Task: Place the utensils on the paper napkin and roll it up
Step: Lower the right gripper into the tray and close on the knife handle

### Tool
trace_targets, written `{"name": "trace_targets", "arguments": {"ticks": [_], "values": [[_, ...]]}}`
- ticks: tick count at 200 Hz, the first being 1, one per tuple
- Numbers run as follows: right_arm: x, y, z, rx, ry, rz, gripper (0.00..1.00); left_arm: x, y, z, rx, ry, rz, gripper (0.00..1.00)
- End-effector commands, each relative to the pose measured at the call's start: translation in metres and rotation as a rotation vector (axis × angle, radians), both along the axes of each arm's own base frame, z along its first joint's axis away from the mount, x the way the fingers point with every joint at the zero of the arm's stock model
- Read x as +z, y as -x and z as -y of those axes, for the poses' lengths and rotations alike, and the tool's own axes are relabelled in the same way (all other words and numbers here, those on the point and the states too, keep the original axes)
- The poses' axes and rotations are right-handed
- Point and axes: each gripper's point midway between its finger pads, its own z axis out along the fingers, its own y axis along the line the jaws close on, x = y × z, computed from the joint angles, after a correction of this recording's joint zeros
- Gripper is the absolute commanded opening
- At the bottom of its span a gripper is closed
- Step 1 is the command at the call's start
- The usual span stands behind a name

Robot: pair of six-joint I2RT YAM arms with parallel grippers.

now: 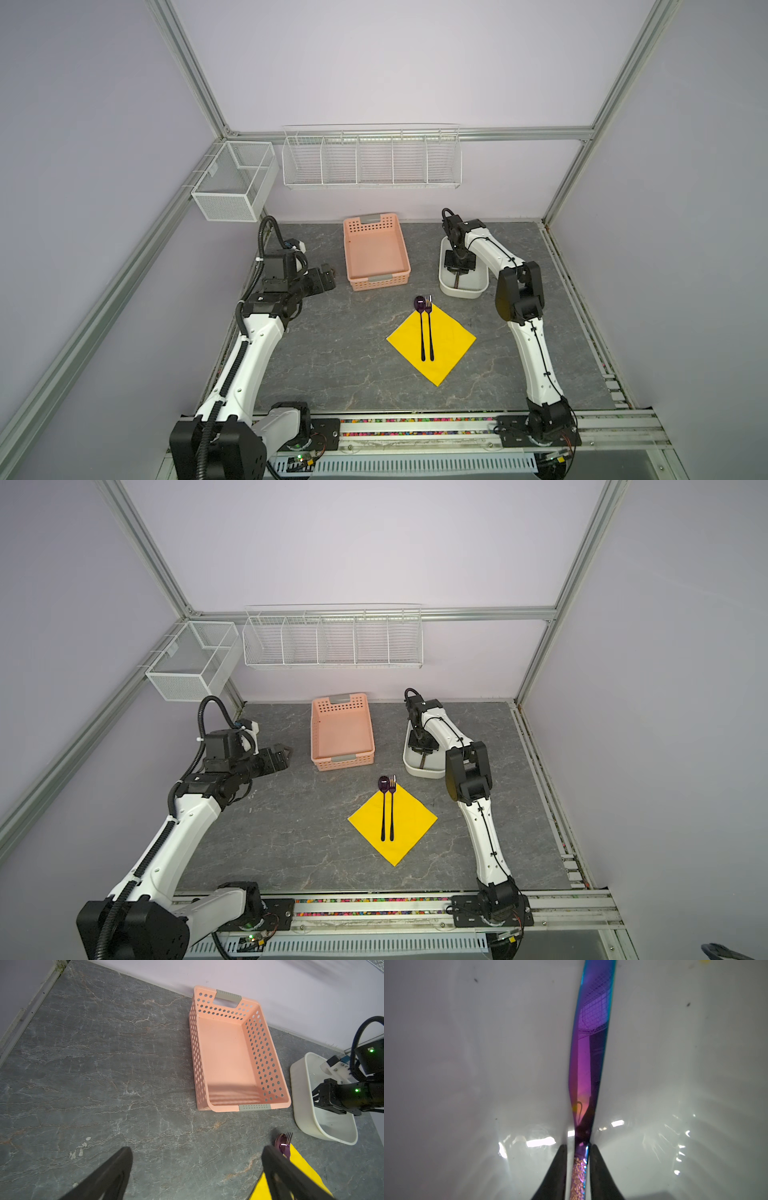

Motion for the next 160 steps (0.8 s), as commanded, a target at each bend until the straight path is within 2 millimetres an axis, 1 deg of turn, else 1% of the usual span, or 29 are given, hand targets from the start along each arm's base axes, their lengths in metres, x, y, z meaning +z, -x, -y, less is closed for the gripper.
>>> {"name": "trace_targets", "arguments": {"ticks": [1, 50, 81, 129, 160], "values": [[-0.01, 0.006, 0.002, 0.003, -0.016, -0.031, 0.23, -0.002, 0.0, -0.003, 0.005, -0.017, -0.01, 0.97], [-0.025, 0.015, 0.008, -0.018, -0.031, -0.055, 0.21, -0.001, 0.0, -0.003, 0.006, -0.017, -0.006, 0.97], [-0.031, 0.02, 0.011, -0.029, -0.034, -0.061, 0.18, -0.002, 0.0, -0.003, 0.005, -0.019, -0.007, 0.97], [-0.032, 0.022, 0.012, -0.034, -0.046, -0.056, 0.14, -0.001, 0.0, -0.004, 0.007, -0.021, -0.004, 0.97], [-0.024, 0.019, 0.012, -0.033, -0.053, -0.034, 0.12, -0.001, 0.0, -0.004, 0.008, -0.023, -0.004, 0.97]]}}
